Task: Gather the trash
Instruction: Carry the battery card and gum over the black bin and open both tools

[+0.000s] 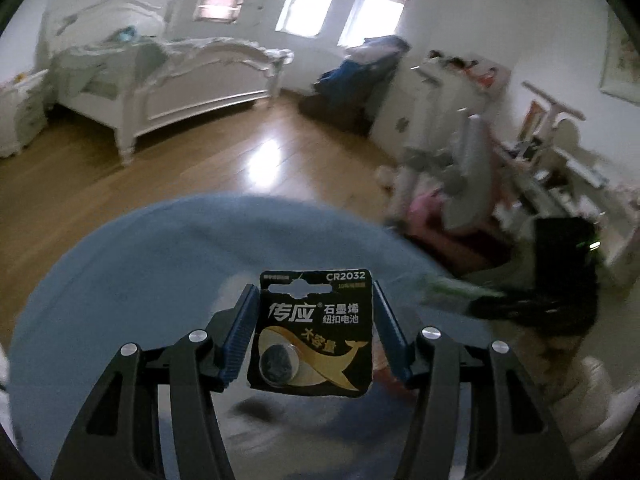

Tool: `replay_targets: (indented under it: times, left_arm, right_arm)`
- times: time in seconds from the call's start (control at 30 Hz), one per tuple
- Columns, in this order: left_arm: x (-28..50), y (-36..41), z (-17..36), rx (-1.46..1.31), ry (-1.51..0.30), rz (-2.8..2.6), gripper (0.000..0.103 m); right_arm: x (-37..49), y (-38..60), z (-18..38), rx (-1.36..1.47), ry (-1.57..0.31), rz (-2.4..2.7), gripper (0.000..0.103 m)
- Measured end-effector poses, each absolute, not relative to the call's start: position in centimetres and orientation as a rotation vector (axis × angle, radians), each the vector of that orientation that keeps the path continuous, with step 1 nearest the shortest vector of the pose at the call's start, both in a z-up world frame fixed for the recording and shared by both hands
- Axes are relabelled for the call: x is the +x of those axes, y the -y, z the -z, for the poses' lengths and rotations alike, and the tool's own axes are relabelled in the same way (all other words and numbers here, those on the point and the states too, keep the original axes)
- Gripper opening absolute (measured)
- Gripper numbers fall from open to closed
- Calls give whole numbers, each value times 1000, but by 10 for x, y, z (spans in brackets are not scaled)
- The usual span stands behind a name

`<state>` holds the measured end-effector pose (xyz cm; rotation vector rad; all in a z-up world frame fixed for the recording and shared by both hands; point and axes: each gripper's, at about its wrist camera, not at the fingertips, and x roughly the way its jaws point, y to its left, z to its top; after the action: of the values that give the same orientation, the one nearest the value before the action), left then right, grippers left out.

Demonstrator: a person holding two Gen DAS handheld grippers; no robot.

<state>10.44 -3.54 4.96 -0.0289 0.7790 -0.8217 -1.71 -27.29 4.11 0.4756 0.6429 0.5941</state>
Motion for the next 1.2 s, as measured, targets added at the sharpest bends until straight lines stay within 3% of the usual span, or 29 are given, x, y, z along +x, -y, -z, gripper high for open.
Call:
replay_targets:
  times: [0.23,0.5,0.83,0.9,0.93,0.97,1.03,1.07,1.2]
  left_arm:
    - [87,152,-69,-43,-771,998,56]
    - [79,267,-38,-57,-872,1124,56]
    - [87,313,4,-21,-983,1121,57]
    - [88,319,9,6,-992,1089,58]
    - [88,321,10,18,-994,1075,65]
    - [88,322,11,25,-993,1061,80]
    - [87,322,9,25,-971,1045,89]
    - [84,320,6,27,-956,1055,89]
    - [78,317,-3,49,-940,1072,89]
  right_arm:
    - [-40,377,-42,652,-511,-382,32]
    - [-62,473,3,797,-497,-158,32]
    - [-62,516,63,884,-539,-99,32]
    - [-58,520,69,894,-550,-96,32]
    - [-56,522,71,899,-554,-87,32]
    - [-56,523,73,902,-554,-80,38]
    - [-60,521,69,901,-535,-70,54]
    - [-65,522,69,898,-526,-66,62]
    - [-73,518,59,872,-519,-55,62]
